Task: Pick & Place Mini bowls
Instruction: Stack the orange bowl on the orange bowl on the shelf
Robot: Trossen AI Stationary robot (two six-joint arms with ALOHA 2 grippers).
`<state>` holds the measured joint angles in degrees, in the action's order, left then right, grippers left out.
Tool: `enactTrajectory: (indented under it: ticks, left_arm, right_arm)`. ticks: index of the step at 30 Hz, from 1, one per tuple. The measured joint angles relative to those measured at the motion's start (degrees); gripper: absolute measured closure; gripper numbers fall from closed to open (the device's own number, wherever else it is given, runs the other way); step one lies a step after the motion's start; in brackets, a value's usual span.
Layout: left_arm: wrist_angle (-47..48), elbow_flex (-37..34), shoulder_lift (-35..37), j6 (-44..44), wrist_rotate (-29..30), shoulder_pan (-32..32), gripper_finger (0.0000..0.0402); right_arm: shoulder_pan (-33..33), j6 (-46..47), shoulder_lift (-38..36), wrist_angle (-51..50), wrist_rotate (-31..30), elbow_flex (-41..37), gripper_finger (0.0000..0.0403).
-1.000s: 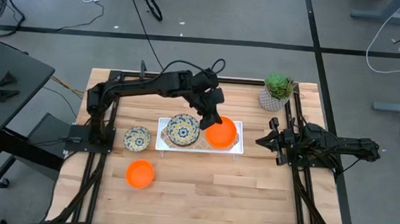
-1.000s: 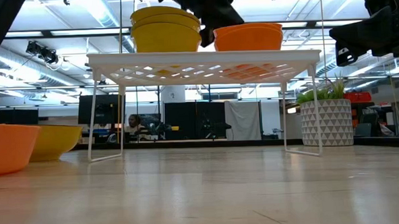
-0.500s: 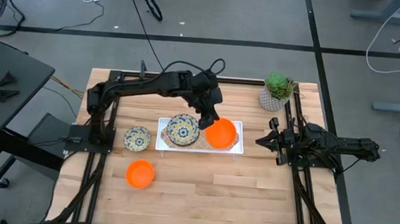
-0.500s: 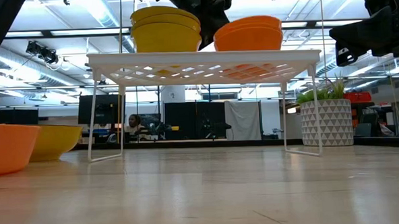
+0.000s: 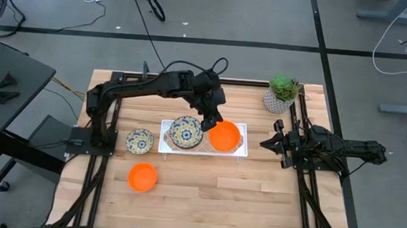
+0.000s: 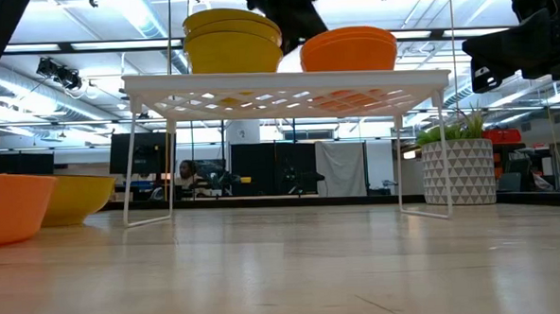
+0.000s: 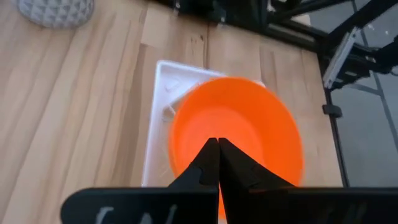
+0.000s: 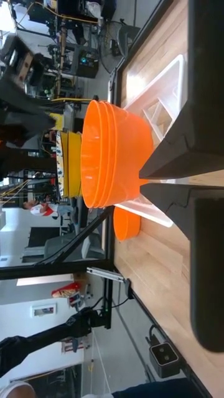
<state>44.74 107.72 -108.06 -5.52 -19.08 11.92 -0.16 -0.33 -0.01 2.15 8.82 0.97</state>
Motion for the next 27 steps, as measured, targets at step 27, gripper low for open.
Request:
enactTrajectory:
  ticks: [27]
  left_arm:
    - [8.59,-2.7,16.41,0.68,4.65,-0.59,0.0391]
  right_arm:
    - [0.0,0.01,0.0,0.01,-0.01,0.0,0.0376]
